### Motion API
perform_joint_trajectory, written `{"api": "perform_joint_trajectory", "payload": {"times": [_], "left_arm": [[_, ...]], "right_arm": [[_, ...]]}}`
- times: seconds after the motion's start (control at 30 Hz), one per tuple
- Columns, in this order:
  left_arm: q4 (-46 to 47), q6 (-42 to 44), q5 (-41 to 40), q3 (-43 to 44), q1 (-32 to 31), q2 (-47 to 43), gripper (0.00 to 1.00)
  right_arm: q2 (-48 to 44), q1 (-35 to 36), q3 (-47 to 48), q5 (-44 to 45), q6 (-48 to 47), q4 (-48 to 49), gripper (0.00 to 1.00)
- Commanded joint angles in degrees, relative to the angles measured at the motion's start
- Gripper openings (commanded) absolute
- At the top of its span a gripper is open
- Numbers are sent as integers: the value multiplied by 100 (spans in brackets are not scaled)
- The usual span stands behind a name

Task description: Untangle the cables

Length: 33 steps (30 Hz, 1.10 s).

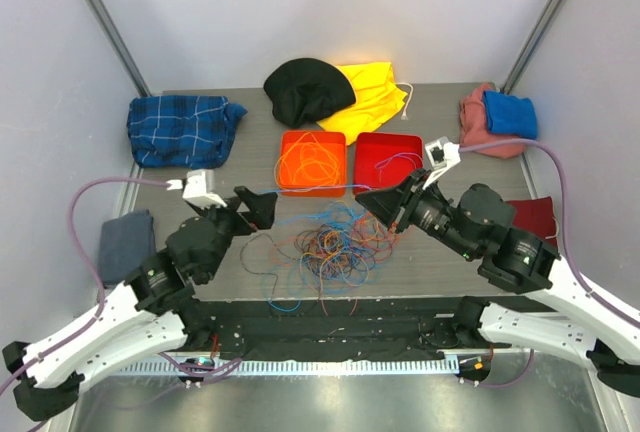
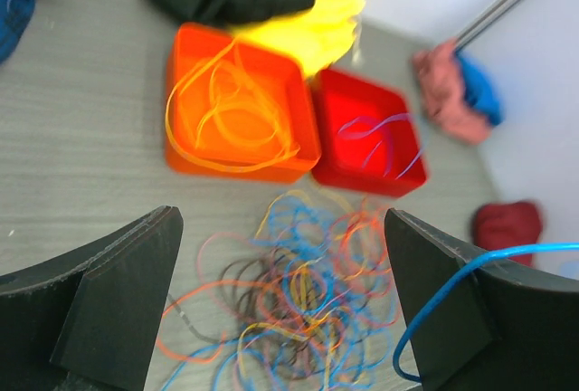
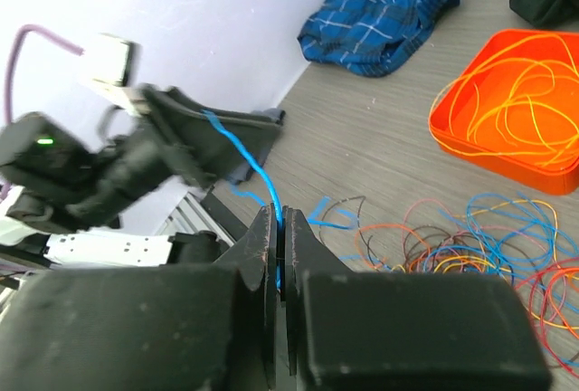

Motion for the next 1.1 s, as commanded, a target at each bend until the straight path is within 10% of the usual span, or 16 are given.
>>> {"api": "perform_joint_trajectory", "payload": {"times": [0.0,0.3,0.43,0.77,1.07], "left_arm": [[786,305,-160,-79,-3,-434,100],[-804,930,-254,1695,6,1120,100],[-140,1342,-248,1926,-3,1017,100],[1076,1757,1974,1802,-3,1016,100],[1410,482,3522,1363,-12,1683,95]], "right_arm": [[157,9,25,107,41,137,1],[570,18,419,361,-134,-371,1],[755,9,605,538,-258,-917,1],[720,18,509,634,-241,-1041,1],[729,10,474,573,-258,-944,1]]}}
